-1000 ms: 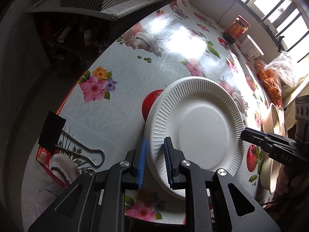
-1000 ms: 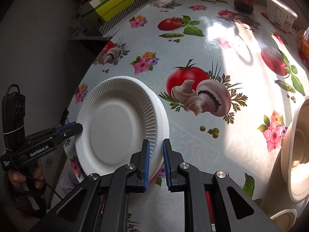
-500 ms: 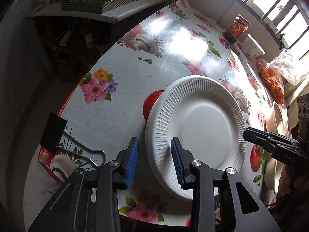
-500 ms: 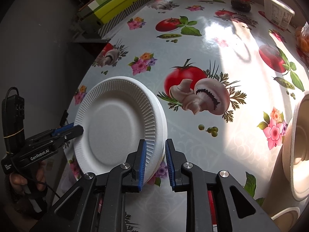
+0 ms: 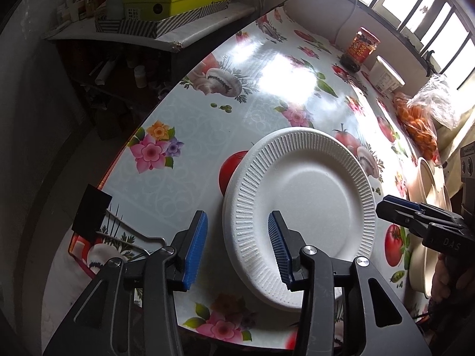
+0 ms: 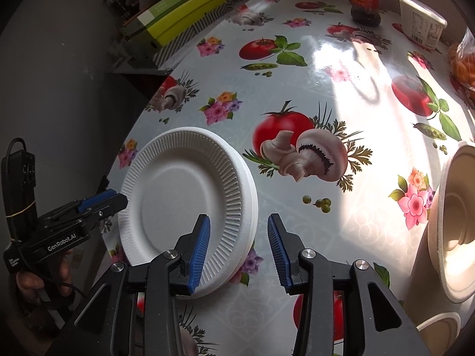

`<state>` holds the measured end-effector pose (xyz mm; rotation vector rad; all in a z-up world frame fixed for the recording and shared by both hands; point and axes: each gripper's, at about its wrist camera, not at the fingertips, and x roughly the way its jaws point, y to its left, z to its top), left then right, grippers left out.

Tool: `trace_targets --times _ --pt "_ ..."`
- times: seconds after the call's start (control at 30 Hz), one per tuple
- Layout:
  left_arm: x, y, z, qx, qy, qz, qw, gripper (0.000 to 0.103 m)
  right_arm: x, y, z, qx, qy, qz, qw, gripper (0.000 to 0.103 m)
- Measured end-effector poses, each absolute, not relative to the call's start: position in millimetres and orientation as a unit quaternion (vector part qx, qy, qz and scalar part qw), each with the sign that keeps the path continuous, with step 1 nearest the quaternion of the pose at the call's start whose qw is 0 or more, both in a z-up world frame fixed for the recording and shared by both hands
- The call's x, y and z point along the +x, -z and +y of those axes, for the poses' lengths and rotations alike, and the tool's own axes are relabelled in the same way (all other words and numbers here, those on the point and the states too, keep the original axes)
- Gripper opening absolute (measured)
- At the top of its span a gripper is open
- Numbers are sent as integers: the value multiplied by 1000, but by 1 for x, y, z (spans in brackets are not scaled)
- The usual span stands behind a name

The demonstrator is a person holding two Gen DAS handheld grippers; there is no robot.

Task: Organize plates and bowls
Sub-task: 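Open both grippers to release the plates onto the stack, then move both grippers away from the plates toward the beige pulp bowls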

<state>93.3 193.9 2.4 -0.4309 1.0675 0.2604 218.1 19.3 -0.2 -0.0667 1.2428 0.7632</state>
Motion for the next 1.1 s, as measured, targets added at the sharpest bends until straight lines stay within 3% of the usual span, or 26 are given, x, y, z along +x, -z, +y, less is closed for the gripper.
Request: trace_targets --times 0.4,1.1 --pt "88 -30 179 -135 -154 456 866 44 205 -8 2 -16 -330 536 777 45" --pt "104 -41 125 -103 -102 447 883 44 185 -27 -41 7 -273 490 828 50"
